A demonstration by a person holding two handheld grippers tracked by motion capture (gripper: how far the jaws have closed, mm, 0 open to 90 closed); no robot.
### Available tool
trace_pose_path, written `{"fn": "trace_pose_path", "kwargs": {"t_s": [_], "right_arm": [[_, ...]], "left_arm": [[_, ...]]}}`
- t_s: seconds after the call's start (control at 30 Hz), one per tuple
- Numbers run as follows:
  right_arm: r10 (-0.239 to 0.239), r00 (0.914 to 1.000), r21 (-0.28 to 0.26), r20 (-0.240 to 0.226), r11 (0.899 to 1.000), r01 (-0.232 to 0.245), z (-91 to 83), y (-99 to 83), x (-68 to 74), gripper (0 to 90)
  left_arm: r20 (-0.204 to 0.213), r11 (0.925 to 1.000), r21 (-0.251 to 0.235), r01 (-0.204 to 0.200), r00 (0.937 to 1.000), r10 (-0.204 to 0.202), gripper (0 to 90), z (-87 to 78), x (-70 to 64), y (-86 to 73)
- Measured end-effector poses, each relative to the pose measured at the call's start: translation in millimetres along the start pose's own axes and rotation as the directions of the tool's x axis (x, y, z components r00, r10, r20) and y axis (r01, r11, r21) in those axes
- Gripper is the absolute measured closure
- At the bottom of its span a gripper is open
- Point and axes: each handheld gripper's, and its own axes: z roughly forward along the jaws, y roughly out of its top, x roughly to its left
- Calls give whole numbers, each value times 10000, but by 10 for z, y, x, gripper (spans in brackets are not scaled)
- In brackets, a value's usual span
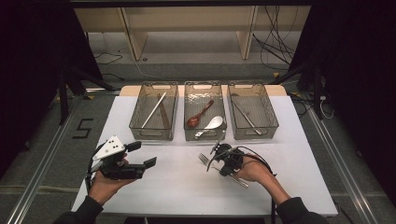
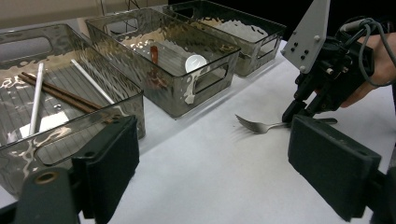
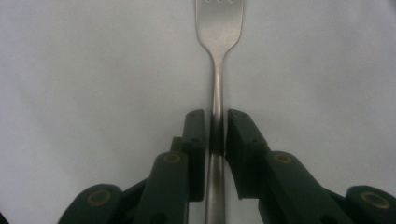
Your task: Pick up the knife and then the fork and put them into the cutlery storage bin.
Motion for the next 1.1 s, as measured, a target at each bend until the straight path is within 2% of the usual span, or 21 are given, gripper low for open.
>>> {"fn": "trace_pose_path", "kwargs": {"t_s": [0.13, 0.4, 0.57, 0.83, 1.1], "right_arm": [[-120, 9998, 41, 143, 9999, 120, 2, 5, 17, 830], [-322, 9990, 50, 307, 9995, 321, 4, 13, 52, 848], [-745, 9969, 244, 269, 9970, 738, -9, 14, 75, 852], [-601, 9976, -112, 344, 9981, 605, -91, 6, 45, 852], [-246, 9992, -922, 327, 9954, 275, -287, -15, -27, 852]], "left_arm": [[20, 10000, 1, -23, 10000, 23, 161, 3, -6, 1], [3, 10000, 6, -28, 10000, 28, 161, 1, -5, 2], [-8, 10000, -4, -33, 10000, 33, 161, -1, -3, 2], [-7, 10000, 1, -30, 10000, 30, 161, -3, -1, 3], [-9, 10000, 5, -34, 10000, 34, 161, -2, -2, 2]]}}
